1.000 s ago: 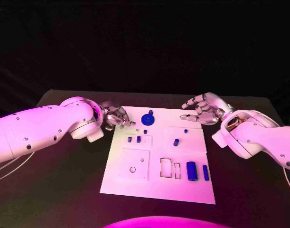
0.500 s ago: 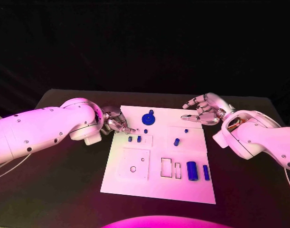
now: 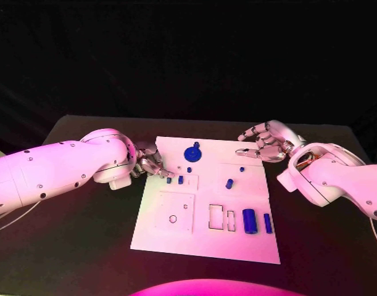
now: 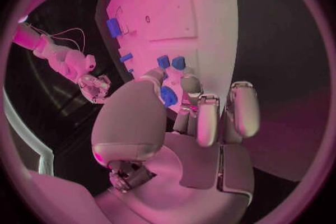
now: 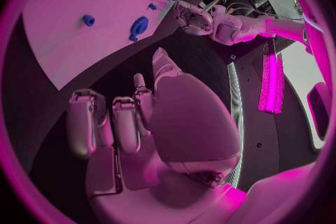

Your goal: Assemble the parts on the task board

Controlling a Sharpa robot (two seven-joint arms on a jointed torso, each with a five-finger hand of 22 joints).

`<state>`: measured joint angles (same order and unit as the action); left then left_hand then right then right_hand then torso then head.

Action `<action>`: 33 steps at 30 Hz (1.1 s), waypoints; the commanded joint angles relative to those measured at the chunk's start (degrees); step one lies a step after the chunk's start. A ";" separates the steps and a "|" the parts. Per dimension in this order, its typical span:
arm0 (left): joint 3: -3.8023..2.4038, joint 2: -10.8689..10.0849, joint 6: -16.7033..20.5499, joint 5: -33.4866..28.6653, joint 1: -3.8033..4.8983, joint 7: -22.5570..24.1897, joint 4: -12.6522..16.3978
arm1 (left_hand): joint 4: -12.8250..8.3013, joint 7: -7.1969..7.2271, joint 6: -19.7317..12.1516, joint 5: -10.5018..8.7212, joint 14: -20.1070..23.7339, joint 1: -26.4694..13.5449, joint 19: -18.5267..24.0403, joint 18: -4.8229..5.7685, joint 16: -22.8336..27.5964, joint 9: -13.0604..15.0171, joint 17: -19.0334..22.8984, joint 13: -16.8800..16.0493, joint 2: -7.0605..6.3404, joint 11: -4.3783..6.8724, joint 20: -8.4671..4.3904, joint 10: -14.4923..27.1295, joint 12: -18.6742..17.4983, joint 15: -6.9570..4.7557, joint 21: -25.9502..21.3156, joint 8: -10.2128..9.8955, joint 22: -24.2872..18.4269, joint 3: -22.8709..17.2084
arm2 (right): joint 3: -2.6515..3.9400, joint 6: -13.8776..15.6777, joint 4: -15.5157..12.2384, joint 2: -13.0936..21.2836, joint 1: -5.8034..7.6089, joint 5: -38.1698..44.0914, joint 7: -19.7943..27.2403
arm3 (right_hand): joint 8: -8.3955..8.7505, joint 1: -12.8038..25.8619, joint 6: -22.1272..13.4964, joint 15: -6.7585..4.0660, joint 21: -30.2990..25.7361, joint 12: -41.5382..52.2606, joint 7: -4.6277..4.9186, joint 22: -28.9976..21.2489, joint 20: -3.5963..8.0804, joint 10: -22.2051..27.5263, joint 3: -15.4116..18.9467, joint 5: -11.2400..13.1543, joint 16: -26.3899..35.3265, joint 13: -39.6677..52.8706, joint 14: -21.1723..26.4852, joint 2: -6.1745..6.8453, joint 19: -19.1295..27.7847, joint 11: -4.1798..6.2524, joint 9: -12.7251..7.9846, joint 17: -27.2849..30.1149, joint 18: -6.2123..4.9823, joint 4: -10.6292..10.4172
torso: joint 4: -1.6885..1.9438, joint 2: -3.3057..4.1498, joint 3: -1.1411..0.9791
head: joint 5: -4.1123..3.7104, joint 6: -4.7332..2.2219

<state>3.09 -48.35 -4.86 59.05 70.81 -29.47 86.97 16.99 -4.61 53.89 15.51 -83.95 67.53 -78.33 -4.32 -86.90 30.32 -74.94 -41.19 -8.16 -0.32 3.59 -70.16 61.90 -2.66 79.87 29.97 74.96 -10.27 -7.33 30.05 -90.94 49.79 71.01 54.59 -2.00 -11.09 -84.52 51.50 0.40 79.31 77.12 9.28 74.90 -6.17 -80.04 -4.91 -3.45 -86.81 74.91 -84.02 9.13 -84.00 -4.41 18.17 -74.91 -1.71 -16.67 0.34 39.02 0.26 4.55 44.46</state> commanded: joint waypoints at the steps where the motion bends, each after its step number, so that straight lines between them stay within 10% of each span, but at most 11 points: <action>1: 0.09 0.61 -1.91 1.05 -0.15 -1.32 -0.21 | -0.08 0.12 0.35 -0.14 -4.27 -0.59 -0.49 0.46 -0.39 0.07 -8.87 0.05 0.17 0.04 0.00 -0.38 0.28 -0.31 0.29 0.19 0.15 0.28 | 0.01 -0.08 -0.12 0.02 -0.07 0.36 0.74 | -0.22 0.31 -0.20 -0.28 -0.25 -0.39 -0.08 8.89 0.09 0.40 0.22 -0.04 0.19 5.56 -4.05 -0.02 -1.07 0.01 0.00 -8.32 -0.82 0.25 | 0.04 0.01 -0.01 | -0.09 0.09; 33: 0.35 2.32 -2.08 -0.46 -0.75 -1.15 -1.74 | -0.55 0.94 -0.49 0.33 -4.43 8.81 -0.16 0.48 -0.54 2.44 -9.39 -0.46 3.43 0.76 -0.43 0.08 0.46 -0.84 0.52 2.14 0.56 -7.27 | 0.01 -0.39 0.02 -0.27 -0.22 0.42 0.56 | -0.27 0.33 -0.23 -0.31 -0.34 -0.37 -0.10 8.85 0.12 0.37 0.21 -0.03 0.25 5.54 -4.04 -0.06 -1.06 0.03 0.00 -8.26 -0.83 0.23 | -0.02 0.01 -0.04 | -0.04 0.27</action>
<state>3.33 -46.05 -6.40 59.17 70.18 -30.65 85.38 16.54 -3.67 53.76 15.48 -83.95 75.50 -78.53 -4.33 -87.14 32.64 -74.92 -41.66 -5.21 0.10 3.38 -70.14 62.24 -3.08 80.09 31.96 74.93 -17.12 -7.32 30.04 -90.88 49.56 70.83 54.60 -1.98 -11.08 -84.52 51.50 0.40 79.31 77.12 9.28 74.93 -6.17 -80.05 -4.91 -3.45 -86.81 74.91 -84.02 9.13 -84.00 -4.41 18.17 -74.94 -1.71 -16.67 0.32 39.02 0.23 4.48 44.63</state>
